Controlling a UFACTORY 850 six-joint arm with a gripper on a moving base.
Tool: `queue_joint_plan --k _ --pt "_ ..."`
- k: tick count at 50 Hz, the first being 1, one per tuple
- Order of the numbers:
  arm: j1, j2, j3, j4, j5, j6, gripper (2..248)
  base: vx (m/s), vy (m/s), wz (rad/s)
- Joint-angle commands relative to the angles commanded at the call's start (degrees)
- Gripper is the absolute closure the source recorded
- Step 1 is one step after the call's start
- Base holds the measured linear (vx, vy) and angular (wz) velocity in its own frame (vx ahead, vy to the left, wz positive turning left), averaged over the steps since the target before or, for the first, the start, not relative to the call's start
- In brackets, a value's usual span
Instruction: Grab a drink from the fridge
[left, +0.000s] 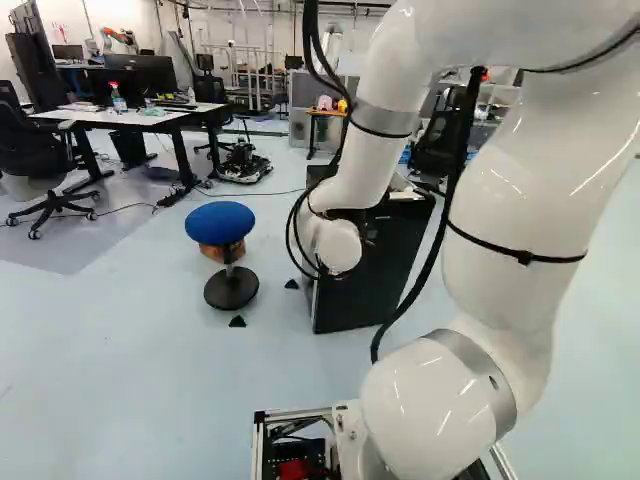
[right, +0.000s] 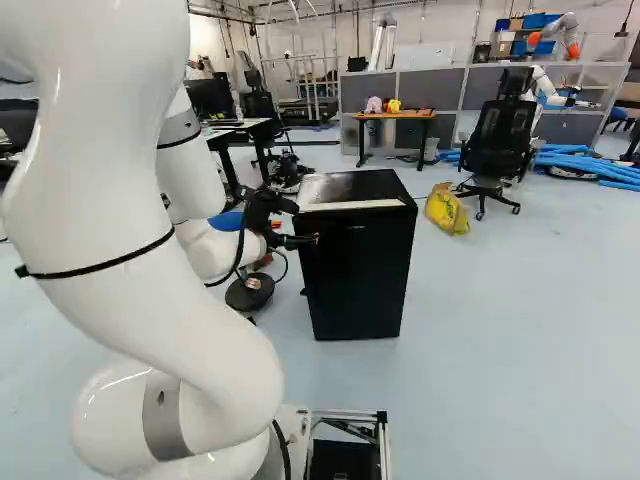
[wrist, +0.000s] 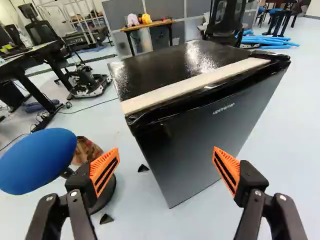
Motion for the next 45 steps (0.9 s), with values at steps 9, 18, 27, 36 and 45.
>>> queue_joint_plan --k 9,18,27,36,45 --pt "-0.17 -2.83 -1.62 0.0 0.0 0.0 3 0.0 0.0 0.0" --pt "-0.39 -5.63 -3.3 0.0 0.27 0.0 3 0.0 0.0 0.0" --pt "-0.48 -8.39 -5.0 0.0 0.87 0.0 3 0.0 0.0 0.0" --pt "-0.29 -11.15 -6.81 0.0 1.53 0.0 3 0.0 0.0 0.0" --pt "-0.01 -12.71 -8.33 0.0 2.29 0.0 3 0.0 0.0 0.0"
